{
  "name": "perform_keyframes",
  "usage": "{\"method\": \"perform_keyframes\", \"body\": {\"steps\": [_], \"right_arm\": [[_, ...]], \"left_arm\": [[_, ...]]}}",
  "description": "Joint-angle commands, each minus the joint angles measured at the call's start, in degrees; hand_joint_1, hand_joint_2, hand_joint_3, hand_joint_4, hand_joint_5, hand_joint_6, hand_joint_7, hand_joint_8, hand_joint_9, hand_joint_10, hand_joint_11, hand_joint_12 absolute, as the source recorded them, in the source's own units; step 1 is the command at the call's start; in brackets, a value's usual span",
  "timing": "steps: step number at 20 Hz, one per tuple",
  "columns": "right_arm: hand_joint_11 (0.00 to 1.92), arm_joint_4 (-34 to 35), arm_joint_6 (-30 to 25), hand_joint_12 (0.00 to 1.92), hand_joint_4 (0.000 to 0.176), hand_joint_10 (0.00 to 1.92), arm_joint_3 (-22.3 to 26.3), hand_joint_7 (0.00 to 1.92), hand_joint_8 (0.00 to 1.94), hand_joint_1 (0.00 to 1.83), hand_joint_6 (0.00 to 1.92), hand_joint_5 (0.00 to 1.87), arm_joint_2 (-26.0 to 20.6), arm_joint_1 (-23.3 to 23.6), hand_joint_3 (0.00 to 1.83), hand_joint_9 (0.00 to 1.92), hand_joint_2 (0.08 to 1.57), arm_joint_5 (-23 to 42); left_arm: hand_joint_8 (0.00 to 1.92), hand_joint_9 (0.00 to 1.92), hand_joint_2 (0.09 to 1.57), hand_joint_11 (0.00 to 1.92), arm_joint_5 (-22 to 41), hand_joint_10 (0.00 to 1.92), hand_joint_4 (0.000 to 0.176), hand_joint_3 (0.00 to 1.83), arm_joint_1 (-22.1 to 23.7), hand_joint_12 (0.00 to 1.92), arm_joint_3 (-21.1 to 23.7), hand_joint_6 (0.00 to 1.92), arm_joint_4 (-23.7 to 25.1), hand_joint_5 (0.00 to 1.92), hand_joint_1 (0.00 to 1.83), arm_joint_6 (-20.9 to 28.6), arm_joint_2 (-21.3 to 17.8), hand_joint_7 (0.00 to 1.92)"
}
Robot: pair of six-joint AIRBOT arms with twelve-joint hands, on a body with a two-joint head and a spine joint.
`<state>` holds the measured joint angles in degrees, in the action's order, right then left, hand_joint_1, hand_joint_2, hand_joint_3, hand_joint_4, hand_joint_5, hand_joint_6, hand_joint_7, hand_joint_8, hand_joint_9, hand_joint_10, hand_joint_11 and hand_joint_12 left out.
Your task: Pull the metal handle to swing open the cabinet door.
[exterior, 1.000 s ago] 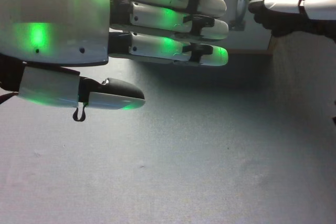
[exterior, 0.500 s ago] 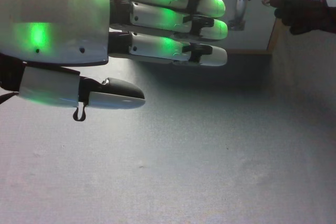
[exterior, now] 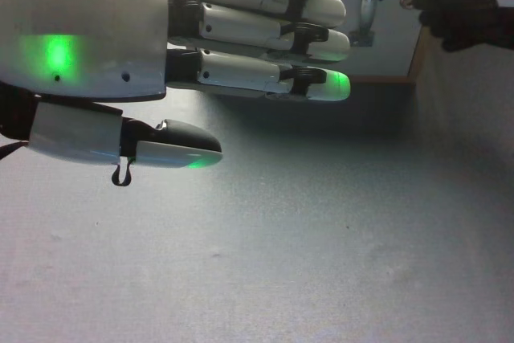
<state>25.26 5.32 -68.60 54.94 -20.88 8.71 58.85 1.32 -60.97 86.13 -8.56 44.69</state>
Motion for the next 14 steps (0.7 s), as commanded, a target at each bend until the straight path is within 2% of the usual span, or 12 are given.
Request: {"method": "perform_keyframes", "body": {"steps": [1,10,14], "right_arm": [[0.0,0.34,-0.67,0.8,0.0,0.01,-0.52,0.34,0.0,0.0,0.0,0.34,-0.05,0.83,0.0,0.29,1.49,6.2],[0.0,0.29,-0.67,0.85,0.0,0.01,-1.53,0.37,0.01,0.0,0.01,0.36,1.99,0.82,0.0,0.31,1.49,6.2],[0.0,0.24,-0.67,0.79,0.0,0.0,-2.13,0.35,0.0,0.0,0.0,0.35,3.15,0.82,0.0,0.29,1.49,6.21]], "left_arm": [[0.0,0.26,1.57,0.0,1.43,0.0,0.0,0.06,0.51,0.72,0.1,0.0,-5.56,0.25,0.0,-0.61,-0.55,0.28],[0.0,0.27,1.57,0.0,1.43,0.0,0.0,0.06,0.51,0.7,0.1,0.0,-5.56,0.25,0.0,-0.61,-0.55,0.29],[0.0,0.27,1.57,0.0,1.43,0.0,0.0,0.07,0.51,0.7,0.1,0.01,-5.56,0.26,0.0,-0.61,-0.55,0.29]]}}
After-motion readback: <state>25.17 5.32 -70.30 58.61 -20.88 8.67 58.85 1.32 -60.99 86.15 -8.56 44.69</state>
